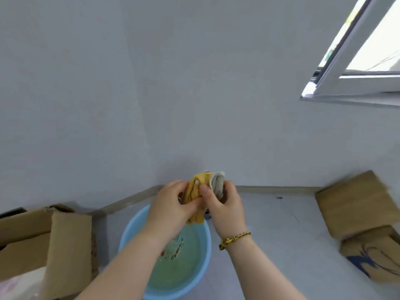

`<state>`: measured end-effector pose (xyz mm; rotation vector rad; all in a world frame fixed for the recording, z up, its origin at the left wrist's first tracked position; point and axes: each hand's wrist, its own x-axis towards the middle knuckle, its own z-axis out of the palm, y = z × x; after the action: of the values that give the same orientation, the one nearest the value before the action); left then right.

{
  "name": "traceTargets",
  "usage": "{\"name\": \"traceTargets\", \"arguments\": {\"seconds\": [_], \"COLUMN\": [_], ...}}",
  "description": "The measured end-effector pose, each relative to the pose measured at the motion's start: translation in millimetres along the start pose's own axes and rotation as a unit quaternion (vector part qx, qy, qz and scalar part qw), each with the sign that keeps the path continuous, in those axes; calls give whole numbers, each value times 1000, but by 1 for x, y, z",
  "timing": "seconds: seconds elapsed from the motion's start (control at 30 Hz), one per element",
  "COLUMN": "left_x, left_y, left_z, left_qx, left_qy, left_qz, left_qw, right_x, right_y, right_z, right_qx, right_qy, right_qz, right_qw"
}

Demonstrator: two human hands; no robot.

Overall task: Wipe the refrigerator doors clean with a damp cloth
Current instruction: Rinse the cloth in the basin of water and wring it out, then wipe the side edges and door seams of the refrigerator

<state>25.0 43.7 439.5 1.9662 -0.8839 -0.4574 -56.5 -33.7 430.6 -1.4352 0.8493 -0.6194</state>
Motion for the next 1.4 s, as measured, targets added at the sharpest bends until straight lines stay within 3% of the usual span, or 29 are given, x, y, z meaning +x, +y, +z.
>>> {"name": "traceTargets", "arguments": {"seconds": [0.17, 0.33, 0.5, 0.6, 0.7, 0.8, 0.9, 1.07, 1.2, 1.4], "left_x": [-12, -18, -54, -92, -134, -174, -212, -283, -318, -353], "left_y": [46, 92, 142, 170, 196, 217, 230, 239, 242, 247], "left_z": [13, 36, 81, 123, 160, 189, 217, 278, 327, 401], "left_qx": [-118, -138, -114, -108, -149, -205, -247, -161, -114, -115], "left_qy": [-103, -57, -210, -273, -347, -420, -458, -570, -574, -648], "left_qz": [-3, 46, 131, 156, 170, 147, 88, 59, 40, -22], "left_qw": [988, 988, 962, 943, 910, 872, 849, 804, 810, 753], "right_x": [-38, -82, -143, -184, -222, -263, -313, -385, -421, -457], "right_y": [-20, -24, -11, -14, -33, -35, -23, 10, 41, 79], "right_z": [-61, -132, -213, -253, -285, -324, -362, -412, -439, -472], "right_qx": [-4, 99, 1, -83, -122, -145, -52, -61, -100, -196], "right_qy": [8, 62, 122, 198, 161, 100, 70, 231, 268, 376], "right_qz": [-37, -9, 59, -14, -70, -9, 72, 49, 111, 176], "right_qw": [999, 993, 991, 977, 977, 984, 994, 970, 952, 888]}}
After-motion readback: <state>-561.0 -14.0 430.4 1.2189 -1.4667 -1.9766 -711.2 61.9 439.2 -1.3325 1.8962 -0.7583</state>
